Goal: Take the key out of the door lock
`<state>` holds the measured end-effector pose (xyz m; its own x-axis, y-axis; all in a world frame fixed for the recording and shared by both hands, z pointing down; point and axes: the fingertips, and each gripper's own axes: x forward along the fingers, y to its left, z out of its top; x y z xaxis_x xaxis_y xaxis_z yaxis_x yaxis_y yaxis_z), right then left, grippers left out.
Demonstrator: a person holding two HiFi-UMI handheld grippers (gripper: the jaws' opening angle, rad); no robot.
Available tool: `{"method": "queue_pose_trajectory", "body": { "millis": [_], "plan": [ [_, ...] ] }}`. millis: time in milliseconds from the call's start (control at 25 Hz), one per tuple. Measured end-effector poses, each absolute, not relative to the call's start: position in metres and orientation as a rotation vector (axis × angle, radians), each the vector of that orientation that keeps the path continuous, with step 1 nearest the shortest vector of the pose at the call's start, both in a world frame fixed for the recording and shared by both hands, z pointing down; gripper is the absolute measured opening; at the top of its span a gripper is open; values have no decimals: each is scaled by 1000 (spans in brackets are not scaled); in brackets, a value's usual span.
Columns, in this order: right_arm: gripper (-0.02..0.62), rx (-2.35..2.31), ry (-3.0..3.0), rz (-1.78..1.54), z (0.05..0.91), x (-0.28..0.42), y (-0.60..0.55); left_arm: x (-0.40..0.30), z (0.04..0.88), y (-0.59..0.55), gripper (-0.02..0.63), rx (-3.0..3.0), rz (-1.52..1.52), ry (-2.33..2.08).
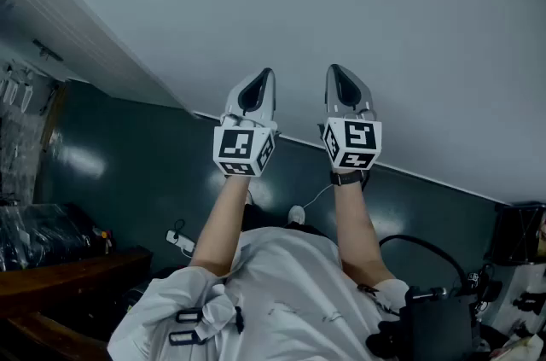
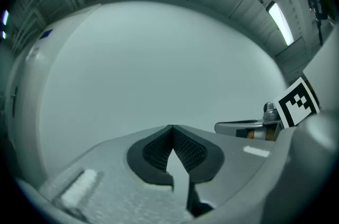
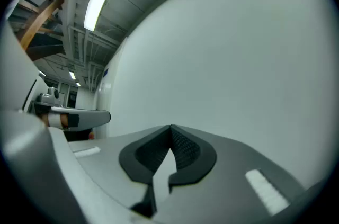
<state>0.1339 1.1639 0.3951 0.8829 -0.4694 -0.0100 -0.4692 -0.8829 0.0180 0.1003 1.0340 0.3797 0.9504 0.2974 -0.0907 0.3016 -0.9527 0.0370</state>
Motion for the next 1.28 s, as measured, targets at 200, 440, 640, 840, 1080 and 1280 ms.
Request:
{"method": "queue_pose_trajectory", "body": {
  "millis": [200,440,640,840,1080,1280],
  "plan": [
    [6,2989,-974,-8,404,138,1084,84,384,965,5,3098,-122,267],
    [6,2828,-1395,-35,398,107,917,26,379,825,5,3112,-160,-140],
    [6,2590,-1792,-34,391,51,765,-39,365,702,3,3079,-237,-516],
    [6,2347,-2118,-33,384,-15,634,-112,357,594,3,3010,-263,-891],
    [6,2132,-2370,2,378,-91,503,-192,357,485,3,2934,-209,-1193],
    [6,1952,-2498,-28,370,-156,414,-249,347,412,5,2864,-237,-1387]
  ]
}}
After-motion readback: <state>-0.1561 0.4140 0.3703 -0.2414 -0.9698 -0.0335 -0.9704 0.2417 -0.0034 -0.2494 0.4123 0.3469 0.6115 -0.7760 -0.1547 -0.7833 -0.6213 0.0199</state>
